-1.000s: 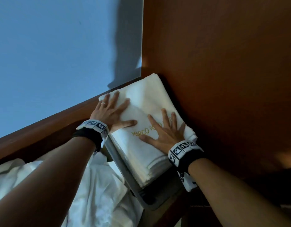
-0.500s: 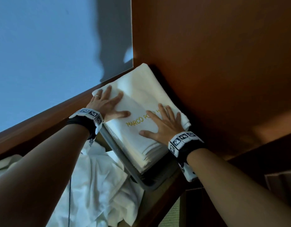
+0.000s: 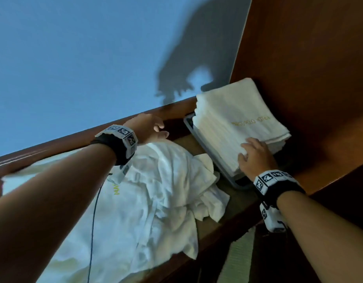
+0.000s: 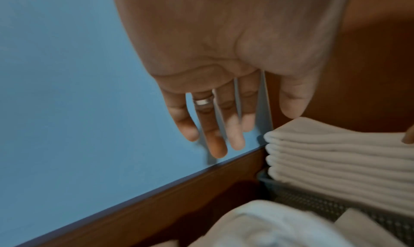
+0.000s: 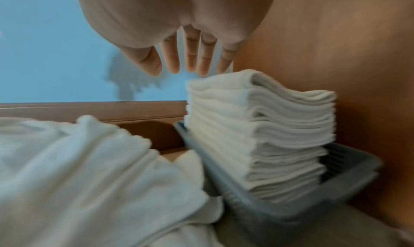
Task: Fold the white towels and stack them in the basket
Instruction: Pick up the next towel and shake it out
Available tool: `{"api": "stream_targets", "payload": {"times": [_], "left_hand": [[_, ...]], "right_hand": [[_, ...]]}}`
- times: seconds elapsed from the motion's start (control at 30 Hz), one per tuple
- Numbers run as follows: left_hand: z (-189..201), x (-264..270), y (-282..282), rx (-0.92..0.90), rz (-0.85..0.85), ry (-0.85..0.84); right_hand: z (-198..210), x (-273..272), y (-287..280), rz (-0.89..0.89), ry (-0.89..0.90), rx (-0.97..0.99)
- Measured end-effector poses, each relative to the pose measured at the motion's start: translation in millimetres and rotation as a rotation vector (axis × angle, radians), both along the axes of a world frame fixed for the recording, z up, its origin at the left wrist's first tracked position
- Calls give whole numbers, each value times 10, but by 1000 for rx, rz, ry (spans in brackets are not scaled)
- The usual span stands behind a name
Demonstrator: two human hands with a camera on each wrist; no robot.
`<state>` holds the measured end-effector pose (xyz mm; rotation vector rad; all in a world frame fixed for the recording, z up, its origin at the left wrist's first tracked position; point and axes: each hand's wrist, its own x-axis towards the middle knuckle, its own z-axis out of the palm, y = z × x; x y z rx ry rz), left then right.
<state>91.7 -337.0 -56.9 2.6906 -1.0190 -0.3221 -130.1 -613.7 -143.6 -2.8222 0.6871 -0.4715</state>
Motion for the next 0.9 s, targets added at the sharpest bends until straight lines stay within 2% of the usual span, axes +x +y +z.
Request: {"api": "stream_targets", "payload": {"times": [0.07, 0.2, 0.33, 0.53, 0.7, 0.83, 0.9], "left_hand": [[76, -42, 613, -20, 79, -20], [113, -146, 1654, 42, 211, -32], [-32, -232, 2288, 109, 312, 10], [-620, -372, 2516, 179, 313, 24], [-981, -247, 2474, 283, 259, -51], [-1168, -102, 2524, 413, 251, 62], [-1239, -117, 2521, 388, 262, 37]], "right_hand": [[-22, 100, 442, 78, -17, 5], [-34, 383, 1322, 252, 87, 134], [-11, 657, 2080, 359, 309, 211], [-208, 952, 2701, 385, 642, 242], [-521, 1052, 2776, 219, 631, 305], [-706, 1150, 2939, 162, 655, 412], [-735, 1154, 2987, 146, 644, 399]]}}
